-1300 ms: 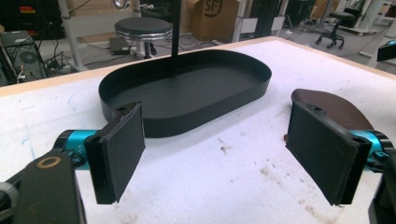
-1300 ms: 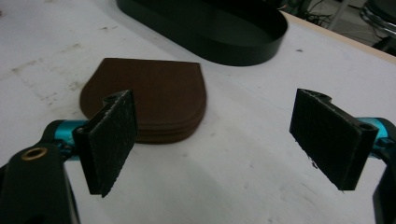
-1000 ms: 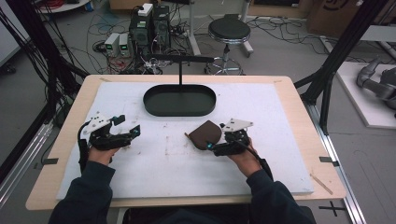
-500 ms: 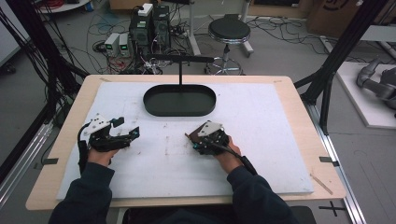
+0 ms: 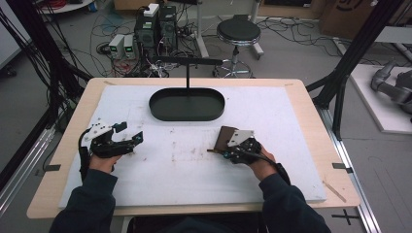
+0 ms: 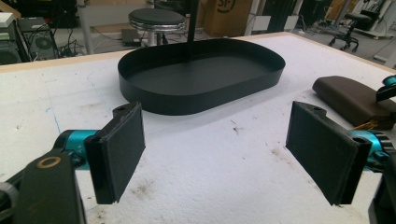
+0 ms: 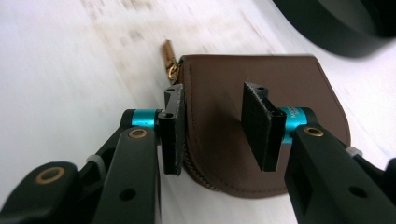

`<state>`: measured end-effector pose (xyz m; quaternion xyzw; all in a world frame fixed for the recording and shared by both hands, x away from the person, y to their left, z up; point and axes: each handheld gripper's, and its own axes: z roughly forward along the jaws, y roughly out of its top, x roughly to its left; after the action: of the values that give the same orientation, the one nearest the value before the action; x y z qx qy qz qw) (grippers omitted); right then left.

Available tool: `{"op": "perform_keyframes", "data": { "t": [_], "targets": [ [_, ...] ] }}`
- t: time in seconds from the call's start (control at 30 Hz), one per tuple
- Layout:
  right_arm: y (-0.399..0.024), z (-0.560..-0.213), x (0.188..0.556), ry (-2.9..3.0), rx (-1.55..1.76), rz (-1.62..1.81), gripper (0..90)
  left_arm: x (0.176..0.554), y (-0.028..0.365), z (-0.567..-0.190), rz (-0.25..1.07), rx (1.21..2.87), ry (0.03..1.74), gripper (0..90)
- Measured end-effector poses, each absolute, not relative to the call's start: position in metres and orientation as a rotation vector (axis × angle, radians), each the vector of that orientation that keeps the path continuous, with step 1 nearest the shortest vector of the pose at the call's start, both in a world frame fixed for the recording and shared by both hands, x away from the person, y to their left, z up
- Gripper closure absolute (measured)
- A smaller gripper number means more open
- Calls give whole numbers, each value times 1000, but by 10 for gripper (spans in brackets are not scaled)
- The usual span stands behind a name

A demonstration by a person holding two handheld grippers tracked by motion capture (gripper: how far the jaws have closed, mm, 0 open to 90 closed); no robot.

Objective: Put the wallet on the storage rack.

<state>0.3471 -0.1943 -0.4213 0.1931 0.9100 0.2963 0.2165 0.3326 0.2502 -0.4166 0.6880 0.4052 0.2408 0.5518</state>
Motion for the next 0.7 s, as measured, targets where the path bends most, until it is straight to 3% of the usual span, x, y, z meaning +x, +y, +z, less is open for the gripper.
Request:
{"op": "perform_keyframes", "data": {
  "t": [0.27, 0.4, 0.5, 0.57, 0.7],
  "targets": [
    [-239, -419, 343, 2495, 636, 756, 550, 334, 248, -417, 565, 1630, 960, 195],
    [-250, -412, 341, 2397, 721, 708, 470, 334, 246, -417, 565, 1629, 958, 194],
    [-239, -407, 343, 2290, 858, 863, 298, 335, 245, -417, 563, 1634, 954, 195],
    [-228, -410, 345, 2278, 870, 884, 237, 335, 245, -417, 563, 1635, 950, 195],
    [-196, -420, 349, 2289, 839, 836, 211, 335, 246, -417, 561, 1634, 955, 195]
  ]
}}
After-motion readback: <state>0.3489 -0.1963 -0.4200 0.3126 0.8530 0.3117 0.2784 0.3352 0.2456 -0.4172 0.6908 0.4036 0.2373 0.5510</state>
